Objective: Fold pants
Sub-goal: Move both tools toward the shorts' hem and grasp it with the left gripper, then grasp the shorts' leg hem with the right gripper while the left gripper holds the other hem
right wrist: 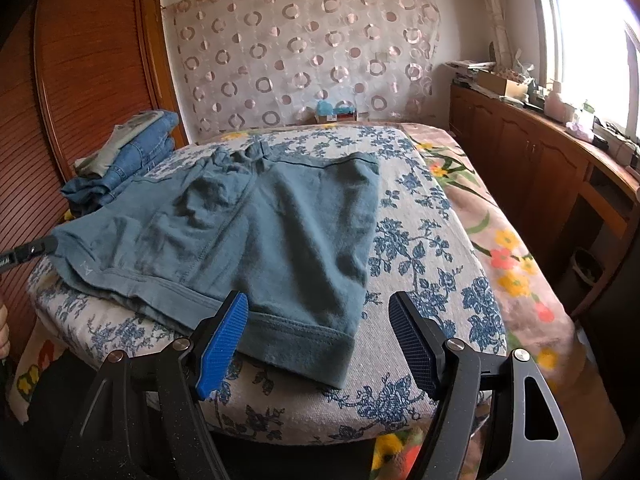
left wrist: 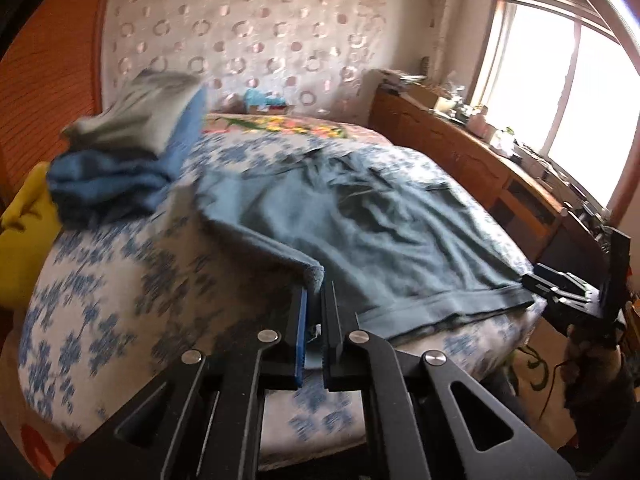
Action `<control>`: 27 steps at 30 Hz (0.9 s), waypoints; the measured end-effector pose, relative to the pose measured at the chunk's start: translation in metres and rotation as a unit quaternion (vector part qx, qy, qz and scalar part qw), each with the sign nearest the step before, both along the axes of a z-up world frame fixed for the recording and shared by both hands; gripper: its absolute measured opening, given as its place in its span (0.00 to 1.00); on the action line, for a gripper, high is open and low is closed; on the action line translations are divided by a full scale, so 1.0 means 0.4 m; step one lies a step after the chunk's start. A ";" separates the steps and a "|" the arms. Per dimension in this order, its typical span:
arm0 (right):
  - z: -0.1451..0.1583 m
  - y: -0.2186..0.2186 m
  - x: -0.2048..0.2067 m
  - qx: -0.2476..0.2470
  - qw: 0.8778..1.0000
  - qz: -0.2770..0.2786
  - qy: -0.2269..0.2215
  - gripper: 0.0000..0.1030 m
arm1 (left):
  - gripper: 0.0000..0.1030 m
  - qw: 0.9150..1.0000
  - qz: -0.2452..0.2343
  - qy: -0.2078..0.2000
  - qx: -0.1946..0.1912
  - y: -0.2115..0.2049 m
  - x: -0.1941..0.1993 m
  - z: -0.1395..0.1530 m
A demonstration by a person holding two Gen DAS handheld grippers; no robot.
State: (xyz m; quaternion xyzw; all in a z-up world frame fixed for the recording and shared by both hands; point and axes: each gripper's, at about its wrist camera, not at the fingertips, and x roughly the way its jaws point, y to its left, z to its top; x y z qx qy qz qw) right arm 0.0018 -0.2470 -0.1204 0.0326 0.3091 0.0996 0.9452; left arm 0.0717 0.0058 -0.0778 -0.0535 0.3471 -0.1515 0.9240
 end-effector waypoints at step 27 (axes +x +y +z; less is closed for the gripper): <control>0.001 -0.015 0.021 0.022 0.999 0.016 -0.017 0.34 | 0.23 0.993 -0.109 -0.026 0.028 -0.286 0.059 0.104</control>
